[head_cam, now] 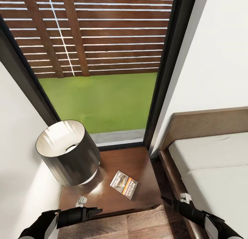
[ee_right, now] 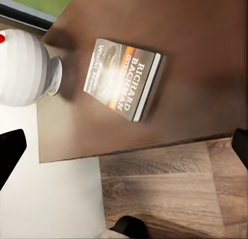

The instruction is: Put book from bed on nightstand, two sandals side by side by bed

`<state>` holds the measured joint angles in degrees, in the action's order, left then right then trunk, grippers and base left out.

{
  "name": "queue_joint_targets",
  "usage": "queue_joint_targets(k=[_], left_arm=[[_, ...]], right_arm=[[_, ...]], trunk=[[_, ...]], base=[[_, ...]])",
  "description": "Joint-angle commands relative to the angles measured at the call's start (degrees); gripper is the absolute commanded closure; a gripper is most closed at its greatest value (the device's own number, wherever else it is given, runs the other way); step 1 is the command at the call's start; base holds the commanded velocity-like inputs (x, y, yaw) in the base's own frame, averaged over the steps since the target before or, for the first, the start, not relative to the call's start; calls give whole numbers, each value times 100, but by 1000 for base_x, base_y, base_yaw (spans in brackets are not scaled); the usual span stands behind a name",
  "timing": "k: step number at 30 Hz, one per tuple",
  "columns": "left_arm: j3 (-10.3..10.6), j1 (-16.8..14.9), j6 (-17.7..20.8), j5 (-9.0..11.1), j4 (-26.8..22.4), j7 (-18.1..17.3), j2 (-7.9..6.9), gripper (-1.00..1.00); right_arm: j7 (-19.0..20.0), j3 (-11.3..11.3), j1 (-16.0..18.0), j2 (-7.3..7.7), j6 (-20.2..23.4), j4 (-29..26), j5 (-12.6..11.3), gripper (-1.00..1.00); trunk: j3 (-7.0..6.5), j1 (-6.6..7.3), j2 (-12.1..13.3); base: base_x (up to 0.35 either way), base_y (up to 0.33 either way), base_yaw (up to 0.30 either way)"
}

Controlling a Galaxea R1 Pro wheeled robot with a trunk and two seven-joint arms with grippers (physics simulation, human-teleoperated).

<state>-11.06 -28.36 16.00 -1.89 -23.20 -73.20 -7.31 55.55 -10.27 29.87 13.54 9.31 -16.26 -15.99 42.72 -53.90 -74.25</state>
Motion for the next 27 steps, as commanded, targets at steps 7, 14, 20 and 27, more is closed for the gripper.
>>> queue_joint_targets(k=[7, 14, 20, 27], left_arm=[[-34, -3, -480, -21, 563, -27, -13, -100], [-29, -3, -801, -21, 896, -27, -24, -100], [-28, 9, -969, -21, 1127, -27, -101, -100], [-29, 22, -1608, -21, 1835, 23, -205, -100]], right_arm=[[20, -1, 3, 8, -293, 397, -46, -100], [21, -1, 2, 8, -308, 465, -44, -100], [21, -1, 1, 8, -450, 712, -44, -100], [17, 6, -31, 175, -809, 1296, -42, -100]], trunk=[[-188, 154, 280], [-378, 308, 561], [-542, 440, 801], [-732, 594, 1082]], base=[[0, 0, 0], [0, 0, 0], [0, 0, 0], [0, 0, 0]])
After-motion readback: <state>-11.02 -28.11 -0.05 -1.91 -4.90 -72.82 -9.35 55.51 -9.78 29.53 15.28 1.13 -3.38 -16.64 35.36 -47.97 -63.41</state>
